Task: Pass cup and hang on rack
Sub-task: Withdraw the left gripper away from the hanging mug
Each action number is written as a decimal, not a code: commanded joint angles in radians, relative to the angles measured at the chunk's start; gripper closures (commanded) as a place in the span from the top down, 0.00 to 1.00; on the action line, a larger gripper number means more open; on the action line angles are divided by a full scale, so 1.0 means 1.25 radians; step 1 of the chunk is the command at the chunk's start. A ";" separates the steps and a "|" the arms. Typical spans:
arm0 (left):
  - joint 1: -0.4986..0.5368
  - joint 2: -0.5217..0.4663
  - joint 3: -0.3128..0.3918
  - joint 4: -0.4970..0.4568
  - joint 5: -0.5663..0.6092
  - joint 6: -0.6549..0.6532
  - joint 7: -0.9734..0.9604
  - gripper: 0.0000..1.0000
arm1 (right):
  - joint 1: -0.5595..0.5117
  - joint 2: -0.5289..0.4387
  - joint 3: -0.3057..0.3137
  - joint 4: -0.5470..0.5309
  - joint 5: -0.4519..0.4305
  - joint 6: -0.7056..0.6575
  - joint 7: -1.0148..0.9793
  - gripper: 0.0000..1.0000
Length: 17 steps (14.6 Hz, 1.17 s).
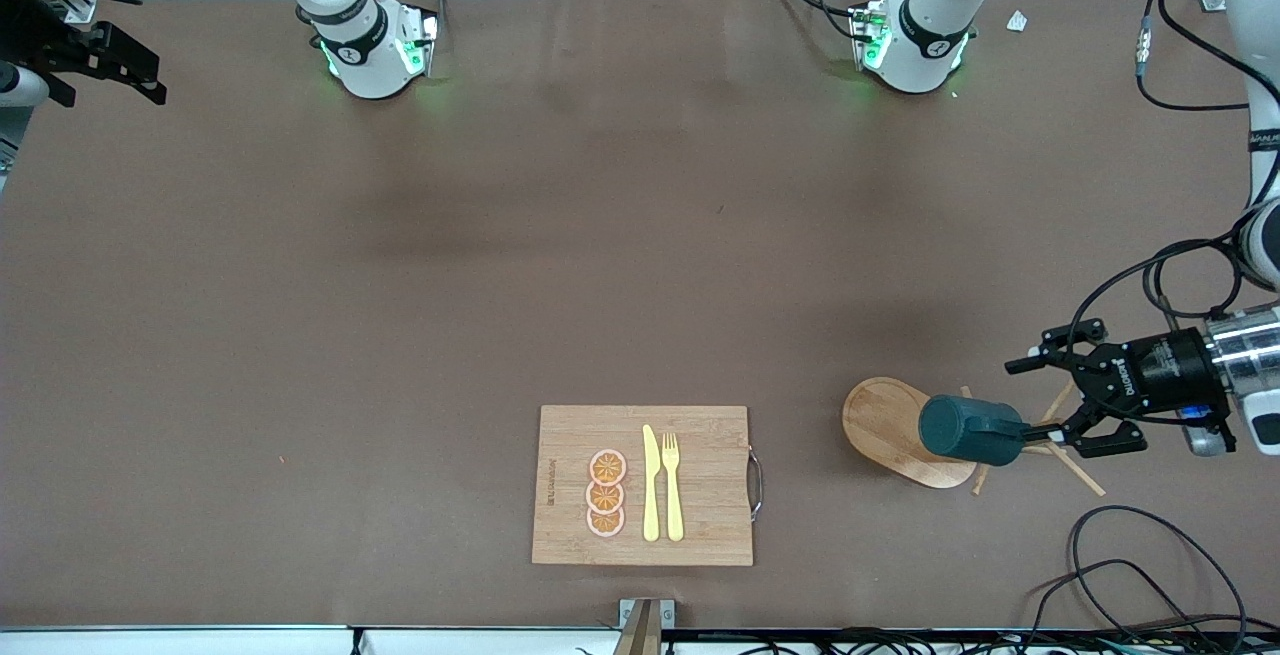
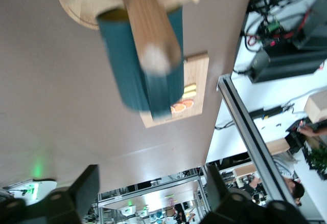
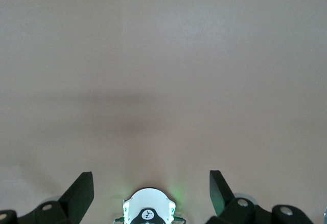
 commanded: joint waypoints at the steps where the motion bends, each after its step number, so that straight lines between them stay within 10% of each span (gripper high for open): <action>1: -0.014 -0.077 -0.019 -0.011 0.107 -0.065 0.006 1.00 | -0.009 0.014 0.004 0.027 0.010 -0.003 0.002 1.00; 7: -0.009 -0.177 -0.139 0.001 0.412 -0.210 0.033 1.00 | -0.003 0.079 0.004 0.116 0.017 -0.006 0.001 1.00; 12: -0.013 -0.222 -0.182 0.025 0.686 -0.284 0.412 1.00 | -0.004 0.093 0.004 0.127 0.020 -0.009 0.001 1.00; 17: 0.006 -0.222 -0.170 0.027 0.721 -0.293 0.644 1.00 | 0.002 0.097 0.005 0.127 0.022 -0.009 0.002 1.00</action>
